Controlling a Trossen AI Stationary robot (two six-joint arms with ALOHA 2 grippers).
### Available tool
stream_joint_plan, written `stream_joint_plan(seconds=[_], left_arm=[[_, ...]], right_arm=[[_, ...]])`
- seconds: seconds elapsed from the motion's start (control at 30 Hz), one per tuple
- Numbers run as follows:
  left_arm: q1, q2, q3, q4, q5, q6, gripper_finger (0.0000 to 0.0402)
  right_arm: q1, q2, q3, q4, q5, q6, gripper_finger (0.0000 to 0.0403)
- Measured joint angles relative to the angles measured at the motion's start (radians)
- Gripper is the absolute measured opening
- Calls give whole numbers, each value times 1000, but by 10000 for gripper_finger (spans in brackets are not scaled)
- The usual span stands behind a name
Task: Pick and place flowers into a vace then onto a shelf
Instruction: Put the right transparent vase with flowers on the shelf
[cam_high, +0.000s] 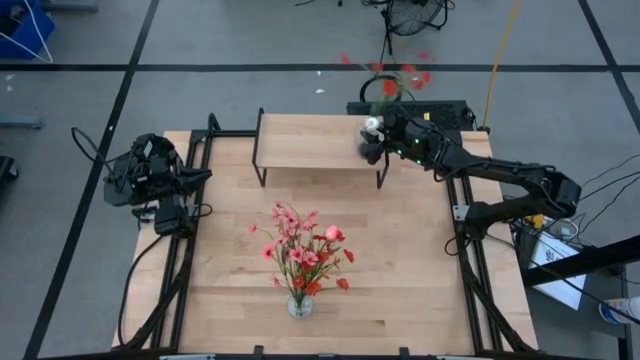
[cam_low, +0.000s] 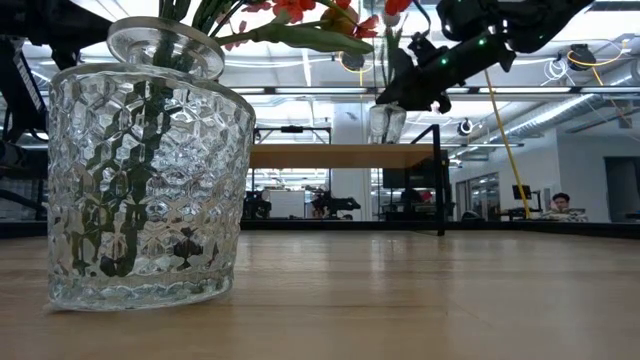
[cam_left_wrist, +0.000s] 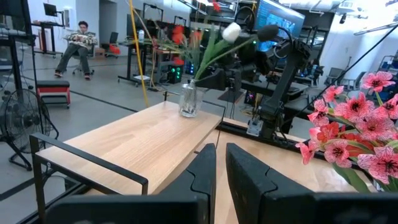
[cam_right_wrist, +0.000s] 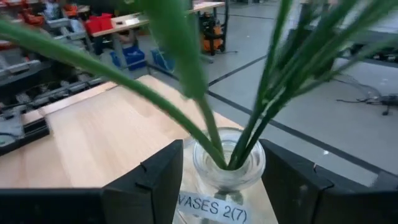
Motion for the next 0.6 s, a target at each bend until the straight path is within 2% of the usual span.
stream_joint_plan(seconds=[0.6], left_arm=[[0, 0, 0, 0, 0, -3, 42]], right_arm=[[-1, -4, -3, 101, -20, -62, 196]])
